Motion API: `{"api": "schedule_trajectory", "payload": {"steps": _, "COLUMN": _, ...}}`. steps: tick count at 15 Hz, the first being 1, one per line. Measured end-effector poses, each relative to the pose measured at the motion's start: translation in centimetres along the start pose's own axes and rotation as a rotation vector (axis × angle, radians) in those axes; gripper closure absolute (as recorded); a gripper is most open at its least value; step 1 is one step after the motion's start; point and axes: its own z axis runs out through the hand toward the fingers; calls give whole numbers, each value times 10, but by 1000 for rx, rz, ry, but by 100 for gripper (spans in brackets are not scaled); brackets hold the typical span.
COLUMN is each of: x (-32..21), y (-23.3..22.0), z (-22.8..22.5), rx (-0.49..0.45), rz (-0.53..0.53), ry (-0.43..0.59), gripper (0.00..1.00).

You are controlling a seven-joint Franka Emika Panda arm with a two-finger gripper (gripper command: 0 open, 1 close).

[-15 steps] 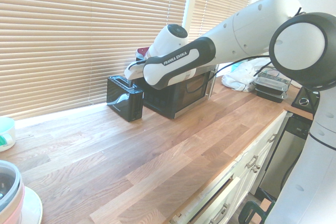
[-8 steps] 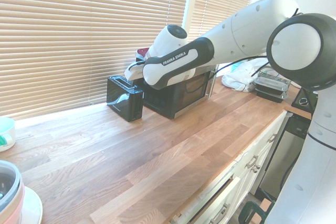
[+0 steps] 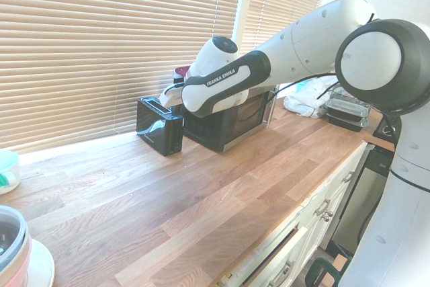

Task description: Press the toaster

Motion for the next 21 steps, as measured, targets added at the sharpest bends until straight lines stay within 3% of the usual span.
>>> {"api": "schedule_trajectory", "payload": {"steps": 15, "x": -4, "y": 3, "z": 7, "rx": -7, "rz": 3, "ry": -17, "gripper": 100}}
{"api": "schedule_trajectory", "payload": {"steps": 21, "x": -14, "y": 11, "z": 30, "rx": -22, "rz": 2, "ry": -41, "gripper": 100}}
